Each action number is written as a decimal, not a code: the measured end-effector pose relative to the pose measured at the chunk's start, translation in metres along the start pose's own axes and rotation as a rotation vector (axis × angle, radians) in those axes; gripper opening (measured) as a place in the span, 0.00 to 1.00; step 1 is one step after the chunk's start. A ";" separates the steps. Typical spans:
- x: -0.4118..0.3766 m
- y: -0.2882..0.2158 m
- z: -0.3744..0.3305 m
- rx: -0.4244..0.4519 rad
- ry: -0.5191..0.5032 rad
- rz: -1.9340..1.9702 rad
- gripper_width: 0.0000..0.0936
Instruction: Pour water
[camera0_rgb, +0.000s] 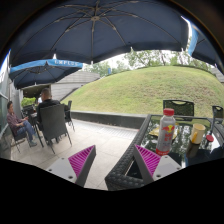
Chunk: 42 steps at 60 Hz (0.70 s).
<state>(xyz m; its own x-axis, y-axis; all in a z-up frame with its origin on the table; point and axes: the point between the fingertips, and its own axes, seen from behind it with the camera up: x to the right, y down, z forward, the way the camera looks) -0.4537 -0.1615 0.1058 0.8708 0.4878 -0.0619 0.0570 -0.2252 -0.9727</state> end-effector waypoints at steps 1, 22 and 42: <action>0.000 -0.001 0.000 0.002 0.000 0.001 0.87; 0.049 -0.024 0.013 0.106 0.128 -0.066 0.86; 0.189 -0.033 0.058 0.140 0.299 0.002 0.87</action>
<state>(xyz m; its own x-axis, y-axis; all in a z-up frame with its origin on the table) -0.3198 -0.0128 0.1128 0.9768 0.2135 -0.0154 0.0055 -0.0972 -0.9952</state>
